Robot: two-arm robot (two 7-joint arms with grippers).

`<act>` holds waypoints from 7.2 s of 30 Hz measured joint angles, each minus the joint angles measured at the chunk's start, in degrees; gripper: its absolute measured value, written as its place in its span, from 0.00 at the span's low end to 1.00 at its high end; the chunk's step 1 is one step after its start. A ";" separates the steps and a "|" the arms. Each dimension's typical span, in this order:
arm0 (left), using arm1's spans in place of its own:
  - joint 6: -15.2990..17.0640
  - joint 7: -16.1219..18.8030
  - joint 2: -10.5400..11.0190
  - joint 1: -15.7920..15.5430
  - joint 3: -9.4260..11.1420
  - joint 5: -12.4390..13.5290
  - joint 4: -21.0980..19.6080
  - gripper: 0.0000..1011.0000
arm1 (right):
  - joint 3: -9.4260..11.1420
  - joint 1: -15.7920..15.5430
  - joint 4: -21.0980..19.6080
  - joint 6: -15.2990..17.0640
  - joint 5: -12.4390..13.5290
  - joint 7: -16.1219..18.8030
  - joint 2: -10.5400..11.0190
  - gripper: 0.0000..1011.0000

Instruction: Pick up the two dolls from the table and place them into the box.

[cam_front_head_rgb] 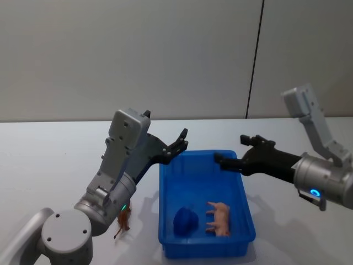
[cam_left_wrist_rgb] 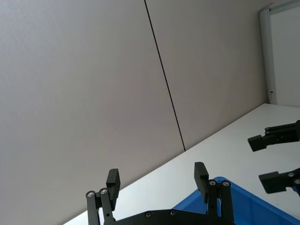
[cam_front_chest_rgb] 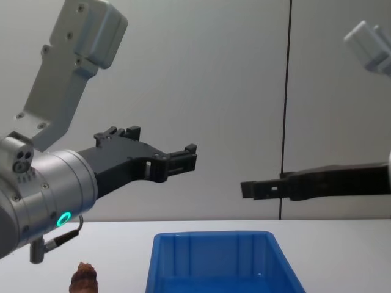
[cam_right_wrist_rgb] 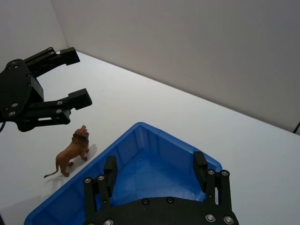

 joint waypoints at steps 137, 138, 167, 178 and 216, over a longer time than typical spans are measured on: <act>41.71 5.89 3.36 4.34 -5.52 -15.59 -2.18 0.99 | 8.37 -19.54 -14.48 -27.44 10.62 -28.13 8.46 0.99; 41.63 5.84 3.20 4.15 -5.54 -15.52 -1.84 0.99 | 8.37 -19.54 -14.48 -27.44 10.62 -28.13 8.46 0.99; 42.68 1.66 0.40 0.48 -5.37 -12.90 4.33 0.85 | 8.37 -19.53 -14.48 -27.44 10.62 -28.13 8.46 0.99; 42.89 1.33 0.17 0.20 -5.30 -12.66 4.84 0.50 | 8.37 -19.53 -14.48 -27.44 10.62 -28.13 8.46 0.99; 29.48 -2.51 1.19 0.79 -7.11 -13.32 -0.26 0.32 | 8.37 -19.53 -14.48 -27.44 10.62 -28.13 8.46 0.99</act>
